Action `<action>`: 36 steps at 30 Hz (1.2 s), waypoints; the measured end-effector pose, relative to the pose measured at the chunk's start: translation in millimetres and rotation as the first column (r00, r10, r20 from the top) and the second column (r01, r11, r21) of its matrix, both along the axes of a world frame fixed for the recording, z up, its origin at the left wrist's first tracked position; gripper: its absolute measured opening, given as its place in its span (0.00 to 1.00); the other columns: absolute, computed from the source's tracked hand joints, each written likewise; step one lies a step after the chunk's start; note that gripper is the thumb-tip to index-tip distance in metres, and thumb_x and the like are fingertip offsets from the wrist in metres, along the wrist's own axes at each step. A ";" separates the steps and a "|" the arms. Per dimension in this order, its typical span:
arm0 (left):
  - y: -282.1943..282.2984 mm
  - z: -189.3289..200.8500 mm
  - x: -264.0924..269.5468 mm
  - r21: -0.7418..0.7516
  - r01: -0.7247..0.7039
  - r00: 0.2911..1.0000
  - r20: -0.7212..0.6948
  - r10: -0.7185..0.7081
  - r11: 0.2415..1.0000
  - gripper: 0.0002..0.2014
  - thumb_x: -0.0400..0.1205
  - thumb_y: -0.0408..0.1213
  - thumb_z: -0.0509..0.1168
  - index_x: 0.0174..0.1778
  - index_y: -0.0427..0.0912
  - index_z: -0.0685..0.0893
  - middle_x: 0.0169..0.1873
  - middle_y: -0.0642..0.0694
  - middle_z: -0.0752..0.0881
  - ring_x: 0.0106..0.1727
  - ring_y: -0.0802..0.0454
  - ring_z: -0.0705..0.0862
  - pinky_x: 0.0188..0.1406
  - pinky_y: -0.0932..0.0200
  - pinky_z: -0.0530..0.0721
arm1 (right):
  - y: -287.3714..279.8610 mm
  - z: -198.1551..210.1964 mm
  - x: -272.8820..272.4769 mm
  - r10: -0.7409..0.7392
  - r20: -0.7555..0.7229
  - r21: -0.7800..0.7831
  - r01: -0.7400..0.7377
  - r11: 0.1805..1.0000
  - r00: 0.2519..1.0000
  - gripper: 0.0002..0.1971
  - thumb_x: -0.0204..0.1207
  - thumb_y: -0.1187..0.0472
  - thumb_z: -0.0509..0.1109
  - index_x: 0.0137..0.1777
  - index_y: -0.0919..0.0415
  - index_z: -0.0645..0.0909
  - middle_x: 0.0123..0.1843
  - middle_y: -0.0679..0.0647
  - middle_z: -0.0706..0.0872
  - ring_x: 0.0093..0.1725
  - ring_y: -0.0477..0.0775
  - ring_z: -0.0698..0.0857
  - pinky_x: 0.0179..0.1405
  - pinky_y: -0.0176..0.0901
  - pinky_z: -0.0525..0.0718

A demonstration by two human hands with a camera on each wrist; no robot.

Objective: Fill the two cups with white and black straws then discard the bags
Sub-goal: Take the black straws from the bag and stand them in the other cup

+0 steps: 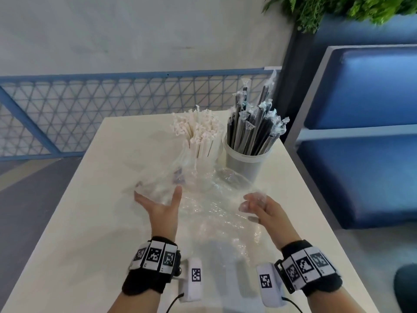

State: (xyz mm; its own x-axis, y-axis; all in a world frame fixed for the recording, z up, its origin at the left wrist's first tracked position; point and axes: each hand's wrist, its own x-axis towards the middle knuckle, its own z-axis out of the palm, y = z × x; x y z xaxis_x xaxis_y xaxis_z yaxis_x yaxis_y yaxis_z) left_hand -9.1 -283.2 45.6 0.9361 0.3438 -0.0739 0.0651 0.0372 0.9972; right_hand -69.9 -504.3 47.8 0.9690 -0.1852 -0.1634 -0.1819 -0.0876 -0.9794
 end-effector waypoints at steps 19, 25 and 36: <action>32.6 22.6 27.7 0.628 0.104 0.987 0.032 -0.160 0.771 0.16 0.83 0.39 0.60 0.33 0.32 0.72 0.18 0.42 0.78 0.19 0.47 0.75 0.27 0.53 0.77 | -19.7 -0.8 4.1 -0.131 0.010 -0.287 0.128 0.949 0.991 0.13 0.82 0.61 0.59 0.36 0.56 0.79 0.28 0.51 0.77 0.29 0.50 0.77 0.39 0.47 0.84; 27.8 -4.4 16.1 0.573 0.224 0.975 -0.134 -0.180 0.788 0.14 0.83 0.37 0.59 0.33 0.34 0.70 0.20 0.39 0.77 0.14 0.54 0.71 0.18 0.59 0.72 | -38.6 -11.7 -2.2 -0.167 0.055 -0.763 0.149 0.629 0.985 0.24 0.73 0.52 0.72 0.67 0.57 0.73 0.59 0.58 0.77 0.56 0.62 0.79 0.56 0.55 0.77; -8.7 -27.1 0.6 0.959 0.161 0.966 -0.105 -0.235 0.233 0.26 0.69 0.40 0.75 0.62 0.38 0.77 0.56 0.38 0.83 0.54 0.36 0.83 0.64 0.32 0.72 | 19.4 -70.6 -10.4 0.298 -0.675 -0.657 -0.733 0.175 0.675 0.43 0.73 0.28 0.46 0.77 0.43 0.25 0.75 0.53 0.17 0.77 0.65 0.24 0.75 0.72 0.35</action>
